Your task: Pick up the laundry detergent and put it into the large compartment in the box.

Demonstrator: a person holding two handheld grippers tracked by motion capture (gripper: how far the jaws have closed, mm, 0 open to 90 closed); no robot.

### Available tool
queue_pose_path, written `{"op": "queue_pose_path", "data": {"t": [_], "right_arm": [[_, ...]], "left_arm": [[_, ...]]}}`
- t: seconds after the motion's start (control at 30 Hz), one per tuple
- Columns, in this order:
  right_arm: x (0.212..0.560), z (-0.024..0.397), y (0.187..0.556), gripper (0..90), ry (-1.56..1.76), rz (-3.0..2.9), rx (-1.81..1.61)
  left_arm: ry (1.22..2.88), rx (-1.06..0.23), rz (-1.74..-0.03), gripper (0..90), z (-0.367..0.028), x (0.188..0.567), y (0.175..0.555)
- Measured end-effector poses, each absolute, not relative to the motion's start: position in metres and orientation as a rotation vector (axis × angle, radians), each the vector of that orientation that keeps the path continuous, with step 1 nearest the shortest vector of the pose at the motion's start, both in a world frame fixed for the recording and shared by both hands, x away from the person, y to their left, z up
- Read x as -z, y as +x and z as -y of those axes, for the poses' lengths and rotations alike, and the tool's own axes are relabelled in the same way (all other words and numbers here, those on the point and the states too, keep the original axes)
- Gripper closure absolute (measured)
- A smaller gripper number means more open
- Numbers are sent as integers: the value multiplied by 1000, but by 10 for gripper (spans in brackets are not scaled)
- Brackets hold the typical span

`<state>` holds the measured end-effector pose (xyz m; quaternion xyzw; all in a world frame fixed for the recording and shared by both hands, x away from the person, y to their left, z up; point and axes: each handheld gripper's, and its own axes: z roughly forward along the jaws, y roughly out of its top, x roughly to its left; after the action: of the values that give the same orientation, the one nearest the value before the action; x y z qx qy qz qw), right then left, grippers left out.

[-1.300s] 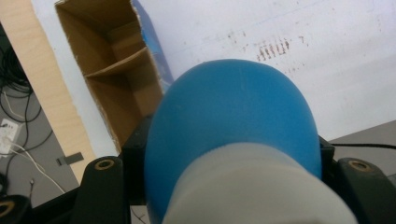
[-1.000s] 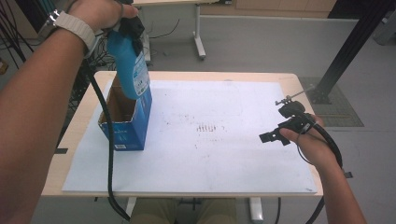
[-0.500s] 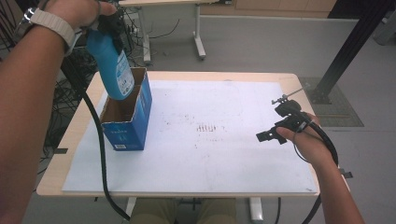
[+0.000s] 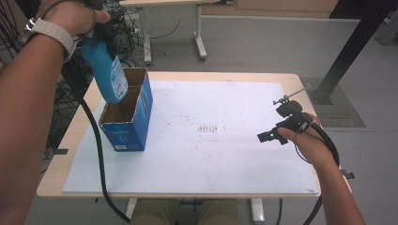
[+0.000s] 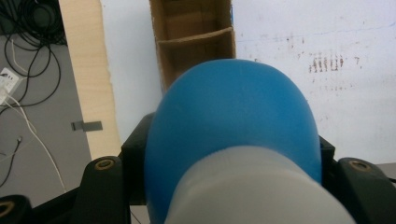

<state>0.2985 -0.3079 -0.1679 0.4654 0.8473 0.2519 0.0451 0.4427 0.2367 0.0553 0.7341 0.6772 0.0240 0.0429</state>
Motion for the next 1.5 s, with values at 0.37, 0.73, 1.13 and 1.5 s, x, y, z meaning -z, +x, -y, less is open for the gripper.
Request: {"op": "queue_pose_path", "data": {"t": [0.37, 0.73, 1.13, 1.5], "right_arm": [[170, 309, 299, 94, 1433, -2586, -769], [171, 309, 300, 94, 1430, -2587, -768], [174, 306, 302, 94, 1433, -2592, -770], [176, 308, 301, 94, 1432, -2589, -775]], "left_arm": [[2213, -56, -2091, 390, -246, -40, 447], [2202, -55, -2095, 391, -251, -32, 449], [2215, -84, -2069, 391, -251, -23, 449], [2198, -65, -2072, 390, -257, -4, 452]]}}
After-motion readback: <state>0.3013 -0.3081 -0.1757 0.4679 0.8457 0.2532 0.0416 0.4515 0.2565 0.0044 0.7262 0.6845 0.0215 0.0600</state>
